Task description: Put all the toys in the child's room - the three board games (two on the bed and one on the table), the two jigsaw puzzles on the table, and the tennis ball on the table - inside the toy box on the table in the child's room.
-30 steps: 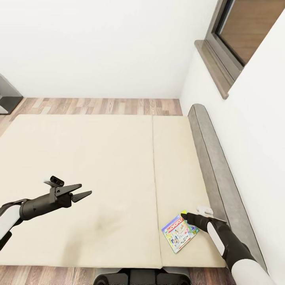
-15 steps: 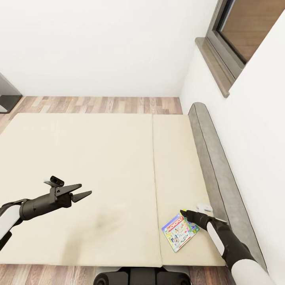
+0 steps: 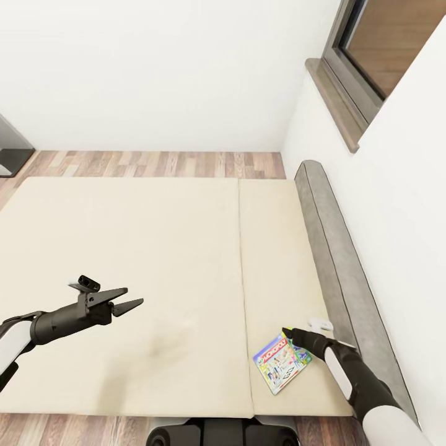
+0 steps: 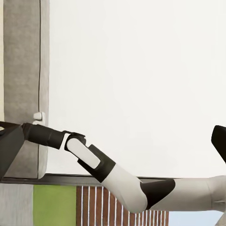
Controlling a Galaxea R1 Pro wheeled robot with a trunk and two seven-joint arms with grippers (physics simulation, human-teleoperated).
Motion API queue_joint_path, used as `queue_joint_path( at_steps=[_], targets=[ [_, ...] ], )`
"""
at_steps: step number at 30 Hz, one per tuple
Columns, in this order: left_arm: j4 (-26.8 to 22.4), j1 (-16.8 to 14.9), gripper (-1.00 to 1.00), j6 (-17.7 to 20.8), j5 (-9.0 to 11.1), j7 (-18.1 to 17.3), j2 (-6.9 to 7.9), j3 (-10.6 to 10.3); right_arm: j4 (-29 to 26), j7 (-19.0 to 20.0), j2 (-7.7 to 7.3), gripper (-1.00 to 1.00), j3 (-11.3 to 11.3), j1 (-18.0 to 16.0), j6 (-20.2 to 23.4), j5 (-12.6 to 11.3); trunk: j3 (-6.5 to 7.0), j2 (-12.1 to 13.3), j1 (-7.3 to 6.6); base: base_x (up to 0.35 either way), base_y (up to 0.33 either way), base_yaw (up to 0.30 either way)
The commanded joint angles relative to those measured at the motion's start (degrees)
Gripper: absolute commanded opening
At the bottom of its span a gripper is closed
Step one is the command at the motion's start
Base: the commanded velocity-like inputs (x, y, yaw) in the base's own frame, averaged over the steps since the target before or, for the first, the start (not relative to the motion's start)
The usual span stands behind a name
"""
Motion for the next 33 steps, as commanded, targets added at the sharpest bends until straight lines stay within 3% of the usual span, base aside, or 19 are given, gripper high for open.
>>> queue_joint_path(
  at_steps=[1,9,14,18,24,29,33],
  targets=[
    [0.0,-0.1,1.0,0.2,0.1,-0.1,0.05,-0.1,-0.1,0.9,-0.18,1.0,-0.3,0.0,0.3,-0.3,-0.07,-0.1,0.03,0.0,0.0,0.0],
    [0.0,-0.1,1.0,0.2,0.1,-0.2,0.12,-0.1,-0.5,2.9,-0.51,1.0,-0.2,0.2,0.3,-0.4,-0.07,-0.1,0.03,0.0,0.0,0.0],
    [0.1,-0.1,1.0,0.2,0.1,-0.2,0.34,-0.1,-4.5,3.7,0.02,1.0,0.3,0.6,1.0,0.1,-0.07,-0.1,0.03,0.0,0.0,0.0],
    [0.2,-0.1,1.0,0.2,0.1,-0.2,0.47,0.0,-6.8,1.8,0.37,1.0,0.1,0.4,1.8,0.1,-0.07,-0.1,0.03,0.0,0.0,0.0],
    [0.2,-0.1,1.0,0.2,0.2,-0.3,0.45,0.0,-7.2,-4.8,0.59,1.0,-0.2,-0.2,2.7,-0.7,-0.07,-0.1,0.03,0.0,0.0,0.0],
    [0.2,-0.1,1.0,0.3,0.3,-0.5,0.47,0.0,-7.3,-4.9,0.24,1.0,-0.3,-0.4,4.4,-0.8,-0.07,-0.1,0.03,0.0,0.0,0.0],
    [0.1,-0.1,1.0,0.4,0.4,-3.0,0.28,0.0,-7.5,-2.1,-0.03,1.0,-0.4,-0.4,5.0,-0.8,-0.07,-0.1,0.03,0.0,0.0,0.0]
  ],
)
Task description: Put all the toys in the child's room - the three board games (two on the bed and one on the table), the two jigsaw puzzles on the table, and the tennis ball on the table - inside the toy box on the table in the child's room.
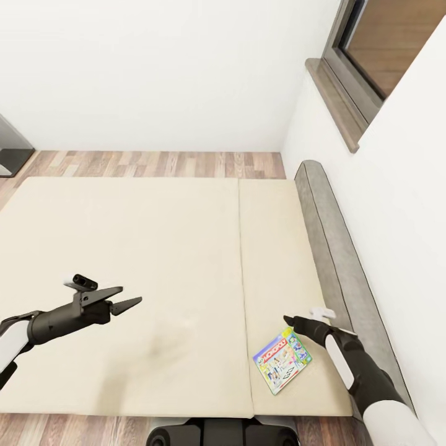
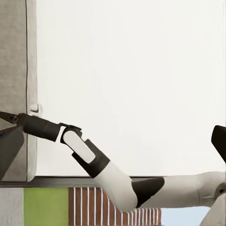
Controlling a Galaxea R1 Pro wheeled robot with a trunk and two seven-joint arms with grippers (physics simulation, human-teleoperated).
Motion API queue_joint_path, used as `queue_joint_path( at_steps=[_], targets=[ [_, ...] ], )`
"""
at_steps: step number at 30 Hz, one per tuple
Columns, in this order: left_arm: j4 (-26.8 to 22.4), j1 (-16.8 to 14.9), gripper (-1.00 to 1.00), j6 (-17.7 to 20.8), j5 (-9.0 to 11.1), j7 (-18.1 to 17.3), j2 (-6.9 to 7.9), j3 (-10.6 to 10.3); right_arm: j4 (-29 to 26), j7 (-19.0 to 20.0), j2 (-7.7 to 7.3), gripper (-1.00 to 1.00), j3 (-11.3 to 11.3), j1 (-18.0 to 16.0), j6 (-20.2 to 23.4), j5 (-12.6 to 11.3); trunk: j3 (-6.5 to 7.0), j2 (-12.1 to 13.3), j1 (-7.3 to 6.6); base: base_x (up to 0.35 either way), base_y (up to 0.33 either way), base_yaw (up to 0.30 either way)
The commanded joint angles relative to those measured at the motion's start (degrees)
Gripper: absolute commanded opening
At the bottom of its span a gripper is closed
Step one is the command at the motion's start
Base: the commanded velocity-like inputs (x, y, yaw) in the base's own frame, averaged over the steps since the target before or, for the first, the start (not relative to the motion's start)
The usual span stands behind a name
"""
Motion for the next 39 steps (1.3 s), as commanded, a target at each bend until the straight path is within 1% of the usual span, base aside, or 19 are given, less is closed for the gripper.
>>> queue_joint_path(
  at_steps=[1,4,7,14,19,23,29,31,34,39],
  targets=[
    [0.0,-0.1,1.0,0.2,0.1,-0.6,0.06,-0.1,-0.1,0.7,-0.05,1.0,-0.1,0.0,0.4,-0.1,-0.07,-0.1,0.03,0.0,0.0,0.0],
    [-0.3,-0.6,1.0,0.5,0.2,-2.4,0.19,0.0,-0.4,2.2,-0.16,1.0,-0.2,0.3,0.5,-0.1,-0.07,-0.1,0.03,0.0,0.0,0.0],
    [-0.3,-0.8,1.0,0.5,0.1,-2.8,0.09,-0.2,-0.5,2.6,0.06,1.0,-0.2,0.4,0.5,-0.1,-0.07,-0.1,0.03,0.0,0.0,0.0],
    [-0.8,-0.9,1.0,0.5,0.1,-3.1,-0.34,-0.6,-0.4,2.7,0.49,1.0,-0.3,0.5,0.7,-0.1,-0.5,-0.1,0.03,0.0,0.0,0.0],
    [-1.5,-0.8,1.0,0.8,0.3,-3.5,-0.28,-0.9,-0.4,2.6,0.44,1.0,-0.3,0.5,0.7,-0.1,-0.95,-0.1,0.03,0.0,0.0,0.0],
    [-2.1,-0.7,1.0,1.8,0.3,-5.1,-0.12,-0.9,-0.4,2.5,0.35,1.0,-0.2,0.5,0.8,-0.1,-1.32,-0.1,0.03,0.0,0.0,0.0],
    [-2.4,-0.6,1.0,2.2,0.4,-8.6,0.44,-1.0,-0.4,2.4,0.32,1.0,-0.3,0.5,0.8,-0.1,-1.88,-0.1,0.03,0.0,0.0,0.0],
    [-2.7,-0.6,1.0,2.2,0.4,-10.1,1.07,-1.0,-0.4,2.4,0.35,1.0,-0.3,0.5,0.7,0.0,-2.07,-0.1,0.03,0.0,0.0,0.0],
    [-2.8,-0.5,1.0,2.2,0.4,-11.1,1.8,-1.1,-0.4,2.4,0.34,1.0,-0.2,0.5,0.7,0.0,-2.35,-0.1,0.03,0.0,0.0,0.0],
    [-2.8,-0.4,1.0,2.2,0.3,-11.5,2.11,-1.1,-0.4,2.4,0.4,1.0,-0.2,0.5,0.7,0.0,-2.82,-0.1,0.03,0.0,0.0,0.0]
  ],
)
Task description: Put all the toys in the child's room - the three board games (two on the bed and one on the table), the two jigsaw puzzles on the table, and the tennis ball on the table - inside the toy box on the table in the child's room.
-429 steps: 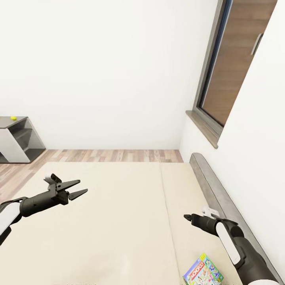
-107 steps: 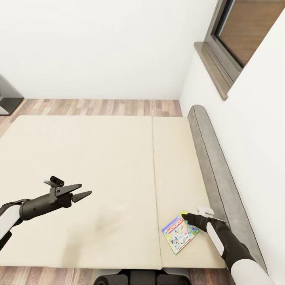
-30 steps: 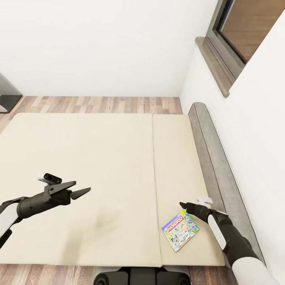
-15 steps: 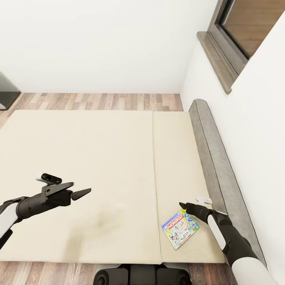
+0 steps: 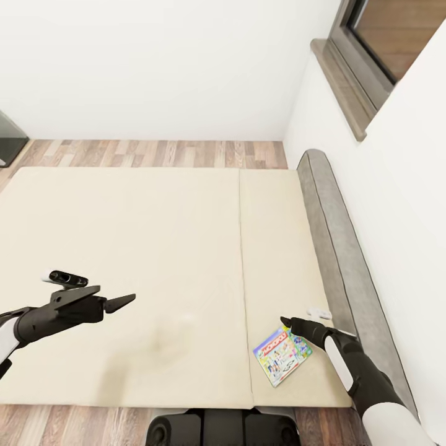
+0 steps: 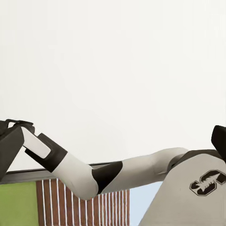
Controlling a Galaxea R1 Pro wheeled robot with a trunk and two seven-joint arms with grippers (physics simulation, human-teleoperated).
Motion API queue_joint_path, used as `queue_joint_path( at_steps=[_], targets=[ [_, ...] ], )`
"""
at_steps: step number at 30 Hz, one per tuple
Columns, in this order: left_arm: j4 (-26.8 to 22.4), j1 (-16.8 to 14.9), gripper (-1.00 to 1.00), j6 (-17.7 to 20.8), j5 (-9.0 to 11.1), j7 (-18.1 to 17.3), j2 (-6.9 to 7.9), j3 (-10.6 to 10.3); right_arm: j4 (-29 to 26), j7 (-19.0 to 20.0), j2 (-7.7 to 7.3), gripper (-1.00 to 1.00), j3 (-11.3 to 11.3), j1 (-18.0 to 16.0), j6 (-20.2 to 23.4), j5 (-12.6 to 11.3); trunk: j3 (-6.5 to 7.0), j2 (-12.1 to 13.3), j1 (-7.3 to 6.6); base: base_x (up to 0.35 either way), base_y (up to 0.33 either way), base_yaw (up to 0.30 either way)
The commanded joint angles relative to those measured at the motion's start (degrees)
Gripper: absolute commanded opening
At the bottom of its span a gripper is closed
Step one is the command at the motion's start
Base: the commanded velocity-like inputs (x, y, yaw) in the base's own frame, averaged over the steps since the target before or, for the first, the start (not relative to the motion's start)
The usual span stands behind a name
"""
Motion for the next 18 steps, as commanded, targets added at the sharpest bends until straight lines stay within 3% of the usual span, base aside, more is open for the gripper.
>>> queue_joint_path(
  at_steps=[1,18],
  targets=[
    [0.0,0.0,1.0,0.3,0.2,-0.2,0.08,-0.1,-0.1,0.2,0.02,1.0,-0.1,0.0,0.4,-0.1,-0.16,-0.1,0.03,0.0,0.0,0.0],
    [0.0,0.0,1.0,0.2,0.0,-0.2,0.06,-0.1,-0.1,0.1,-0.2,1.0,-0.1,0.0,0.2,0.0,-1.76,-0.1,0.03,0.0,0.0,0.0]
  ],
)
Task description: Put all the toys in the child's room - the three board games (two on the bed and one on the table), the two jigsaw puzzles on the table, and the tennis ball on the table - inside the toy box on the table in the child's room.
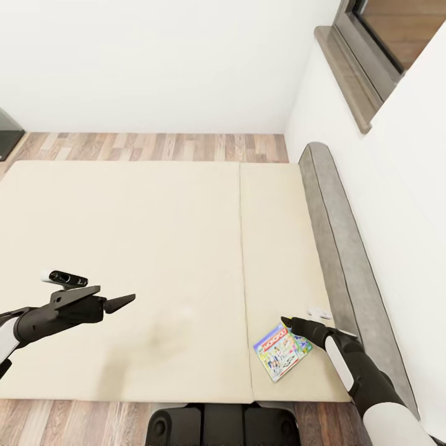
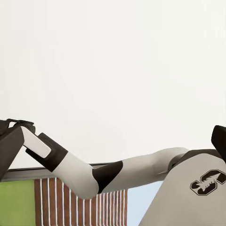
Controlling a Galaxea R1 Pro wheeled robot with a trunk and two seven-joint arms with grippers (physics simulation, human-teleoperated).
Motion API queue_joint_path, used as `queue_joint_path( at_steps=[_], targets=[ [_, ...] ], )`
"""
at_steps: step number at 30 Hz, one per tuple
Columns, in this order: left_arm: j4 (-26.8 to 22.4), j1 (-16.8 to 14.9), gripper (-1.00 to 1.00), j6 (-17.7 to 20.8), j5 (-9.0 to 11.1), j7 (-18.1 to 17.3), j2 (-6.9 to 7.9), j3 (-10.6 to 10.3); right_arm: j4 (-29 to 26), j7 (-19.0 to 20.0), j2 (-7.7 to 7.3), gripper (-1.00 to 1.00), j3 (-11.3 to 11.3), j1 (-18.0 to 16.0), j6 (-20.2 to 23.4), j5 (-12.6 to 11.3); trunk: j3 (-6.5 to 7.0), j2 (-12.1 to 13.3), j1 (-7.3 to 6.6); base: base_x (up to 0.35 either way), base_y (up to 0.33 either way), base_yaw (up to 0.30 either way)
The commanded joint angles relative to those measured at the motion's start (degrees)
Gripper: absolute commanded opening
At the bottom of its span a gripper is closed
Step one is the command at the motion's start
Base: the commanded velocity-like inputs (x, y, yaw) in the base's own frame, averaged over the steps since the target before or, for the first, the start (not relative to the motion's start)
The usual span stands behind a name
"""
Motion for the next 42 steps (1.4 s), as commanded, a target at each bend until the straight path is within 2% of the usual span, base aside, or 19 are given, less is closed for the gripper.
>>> queue_joint_path(
  at_steps=[1,42],
  targets=[
    [0.0,-0.1,1.0,0.3,0.2,-0.1,0.06,-0.1,-0.1,0.2,-0.01,1.0,-0.1,0.0,0.4,-0.1,-0.16,-0.1,0.03,0.0,0.0,0.0],
    [0.1,-0.1,1.0,0.2,0.2,0.0,-0.3,-0.2,0.4,-0.1,-0.6,1.0,-0.1,0.0,-0.4,0.3,-4.0,-0.1,0.03,0.0,0.0,0.0]
  ],
)
